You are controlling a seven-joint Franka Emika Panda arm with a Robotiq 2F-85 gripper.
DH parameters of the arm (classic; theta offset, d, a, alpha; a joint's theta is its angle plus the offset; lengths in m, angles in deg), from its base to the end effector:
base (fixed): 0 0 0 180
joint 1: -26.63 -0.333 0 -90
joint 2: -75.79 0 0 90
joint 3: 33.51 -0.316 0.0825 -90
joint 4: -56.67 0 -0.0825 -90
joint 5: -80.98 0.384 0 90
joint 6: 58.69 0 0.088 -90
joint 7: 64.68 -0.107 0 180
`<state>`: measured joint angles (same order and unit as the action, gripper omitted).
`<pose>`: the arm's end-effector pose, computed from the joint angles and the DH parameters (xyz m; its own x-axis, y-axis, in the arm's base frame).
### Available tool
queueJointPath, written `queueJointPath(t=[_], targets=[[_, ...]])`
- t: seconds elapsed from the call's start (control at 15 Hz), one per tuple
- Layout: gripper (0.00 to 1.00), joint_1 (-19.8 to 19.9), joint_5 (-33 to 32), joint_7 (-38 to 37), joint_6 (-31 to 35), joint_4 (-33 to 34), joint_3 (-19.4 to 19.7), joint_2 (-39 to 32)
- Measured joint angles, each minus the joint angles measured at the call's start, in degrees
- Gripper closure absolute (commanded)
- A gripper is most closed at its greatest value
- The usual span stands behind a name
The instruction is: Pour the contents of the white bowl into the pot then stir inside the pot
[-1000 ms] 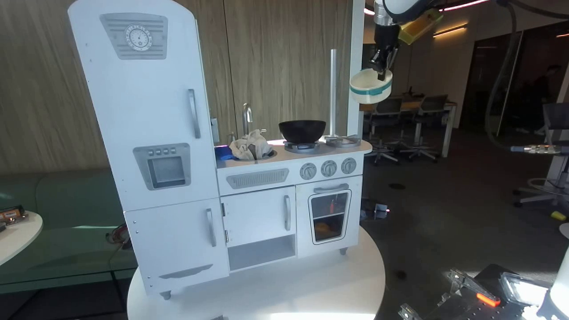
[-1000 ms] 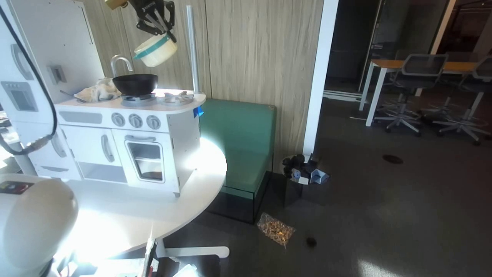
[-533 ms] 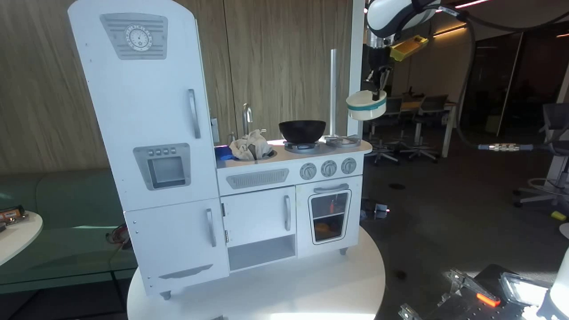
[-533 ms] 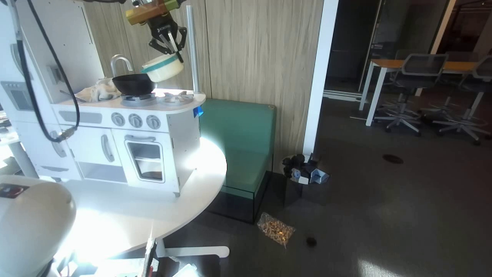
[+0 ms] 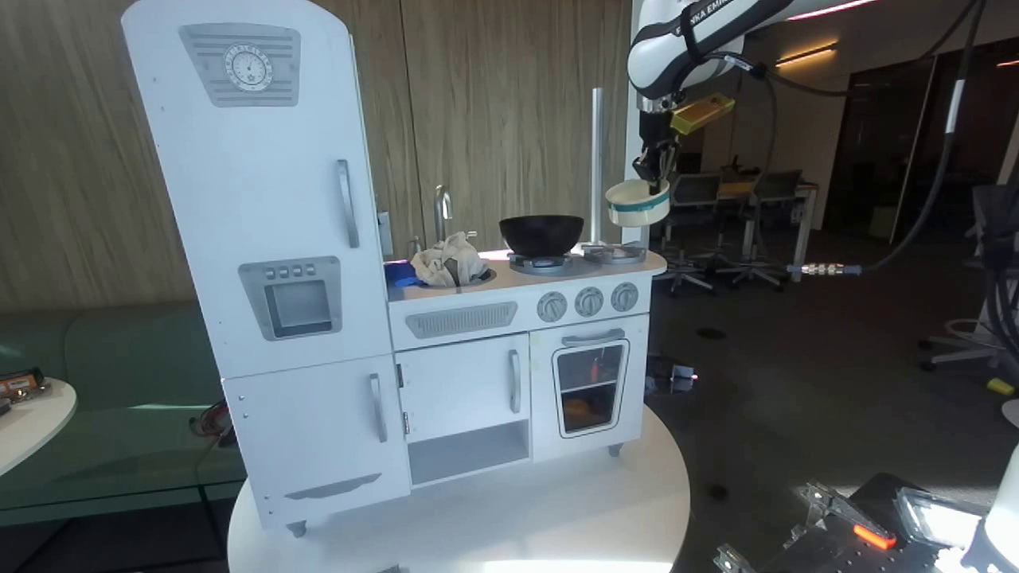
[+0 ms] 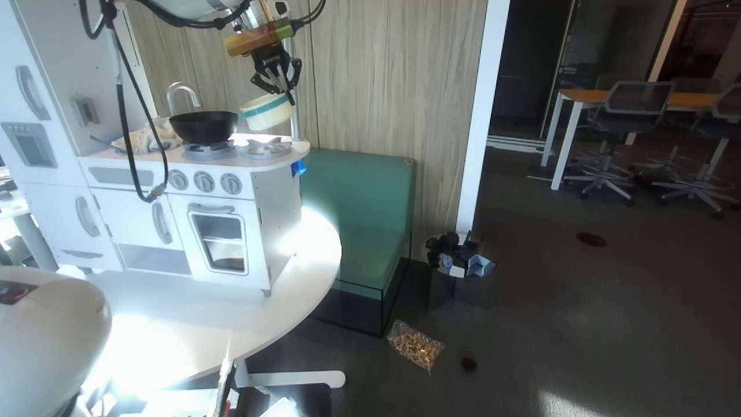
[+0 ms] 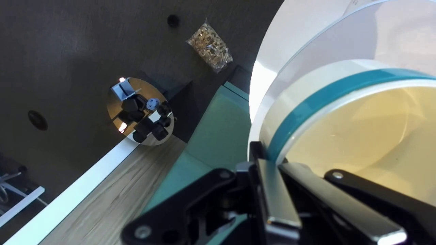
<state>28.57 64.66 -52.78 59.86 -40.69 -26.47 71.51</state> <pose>0.6048 -0.1079 0.5710 0.9609 0.1838 0.2069 0.1072 -0.9365 0.3339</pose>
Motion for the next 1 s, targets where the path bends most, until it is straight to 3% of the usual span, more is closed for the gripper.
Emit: queueJointPath(t=[0.73,0.8,0.87,1.0], targets=[[0.96,1.1,6.8,6.2,-0.2,5.0,-2.3,-8.0],[0.87,1.1,7.0,6.3,-0.2,5.1,-2.5,-8.4],[0.68,1.2,7.2,6.5,-0.2,5.3,-2.6,-8.7],[0.56,1.3,7.8,7.0,-0.3,5.7,-2.7,-9.2]])
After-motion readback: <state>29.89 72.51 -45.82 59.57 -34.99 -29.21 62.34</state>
